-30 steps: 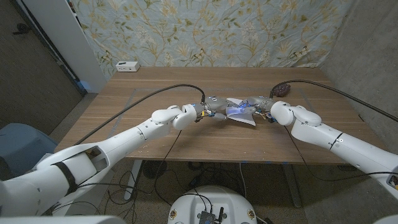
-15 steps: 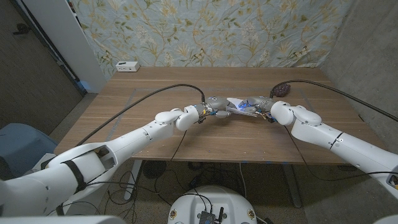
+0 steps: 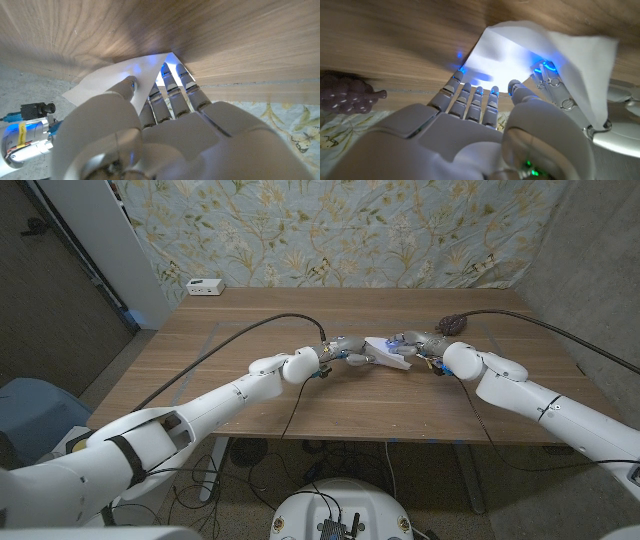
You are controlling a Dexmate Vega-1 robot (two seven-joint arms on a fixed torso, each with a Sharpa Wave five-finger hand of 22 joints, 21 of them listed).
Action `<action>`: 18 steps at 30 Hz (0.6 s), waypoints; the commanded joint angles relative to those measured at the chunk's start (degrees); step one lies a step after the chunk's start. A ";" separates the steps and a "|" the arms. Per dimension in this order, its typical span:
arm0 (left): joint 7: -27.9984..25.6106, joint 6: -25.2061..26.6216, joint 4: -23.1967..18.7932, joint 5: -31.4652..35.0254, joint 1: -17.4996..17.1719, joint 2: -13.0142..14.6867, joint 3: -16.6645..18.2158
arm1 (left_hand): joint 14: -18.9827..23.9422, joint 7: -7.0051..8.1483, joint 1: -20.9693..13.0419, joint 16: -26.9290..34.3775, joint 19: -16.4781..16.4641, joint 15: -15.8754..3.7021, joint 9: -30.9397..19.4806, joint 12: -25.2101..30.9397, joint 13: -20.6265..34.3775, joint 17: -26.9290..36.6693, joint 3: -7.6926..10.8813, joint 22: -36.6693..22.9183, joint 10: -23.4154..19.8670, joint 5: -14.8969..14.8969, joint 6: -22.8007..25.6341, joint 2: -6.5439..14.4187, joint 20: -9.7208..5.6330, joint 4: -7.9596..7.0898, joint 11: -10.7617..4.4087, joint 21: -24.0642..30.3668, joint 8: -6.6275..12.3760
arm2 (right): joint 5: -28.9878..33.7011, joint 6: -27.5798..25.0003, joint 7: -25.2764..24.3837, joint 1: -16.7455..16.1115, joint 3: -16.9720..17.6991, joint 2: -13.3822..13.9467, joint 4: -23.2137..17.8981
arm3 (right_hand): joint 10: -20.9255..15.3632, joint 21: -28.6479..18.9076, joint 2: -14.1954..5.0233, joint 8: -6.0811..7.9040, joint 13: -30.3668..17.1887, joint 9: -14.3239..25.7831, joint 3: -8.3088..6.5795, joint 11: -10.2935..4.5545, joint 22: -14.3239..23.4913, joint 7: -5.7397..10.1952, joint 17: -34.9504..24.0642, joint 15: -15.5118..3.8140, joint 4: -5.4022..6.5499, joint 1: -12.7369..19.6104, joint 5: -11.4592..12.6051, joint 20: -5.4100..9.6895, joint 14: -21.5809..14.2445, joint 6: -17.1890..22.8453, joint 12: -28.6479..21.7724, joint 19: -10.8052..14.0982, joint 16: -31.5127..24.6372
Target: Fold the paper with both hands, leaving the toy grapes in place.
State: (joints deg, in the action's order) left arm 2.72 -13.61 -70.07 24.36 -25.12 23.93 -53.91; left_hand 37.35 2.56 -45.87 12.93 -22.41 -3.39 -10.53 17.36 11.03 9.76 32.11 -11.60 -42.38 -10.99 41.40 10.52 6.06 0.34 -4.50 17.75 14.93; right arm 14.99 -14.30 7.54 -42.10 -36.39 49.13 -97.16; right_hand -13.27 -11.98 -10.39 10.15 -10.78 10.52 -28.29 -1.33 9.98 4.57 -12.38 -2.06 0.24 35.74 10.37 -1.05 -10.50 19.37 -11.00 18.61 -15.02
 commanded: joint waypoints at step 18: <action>6.65 10.48 -2.66 -12.21 0.12 -1.34 1.80 | 14.48 -1.33 -1.89 2.53 -8.84 -2.97 -0.50 -1.42 0.78 0.62 3.09 -1.30 -3.31 0.95 -0.73 -1.71 -1.94 3.05 1.71 5.44 -2.81 | -14.74 10.05 -8.35 -4.98 5.97 0.44 2.80 | 0.54 0.18 0.00 0.21 -0.26 0.17 1.05 0.82 0.27 -0.60 -0.22 -0.68 0.46 -1.26 -0.19 -0.35 0.33 -0.65 -0.07 -0.43 0.12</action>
State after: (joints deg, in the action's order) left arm 8.68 -8.82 -69.40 14.51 -24.49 22.79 -52.72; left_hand 50.68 1.07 -47.20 15.09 -30.38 -6.36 -10.85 15.87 11.50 10.29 35.12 -12.64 -44.80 -10.15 41.44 9.18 4.24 2.65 -2.77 22.55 12.60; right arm 4.35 -7.46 1.50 -46.22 -31.02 49.06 -94.90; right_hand -12.66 -11.98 -10.26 10.15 -10.78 10.52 -27.51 -0.71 9.97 3.99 -12.38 -2.36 0.56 34.84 10.16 -1.34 -10.20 18.81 -11.00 18.32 -15.02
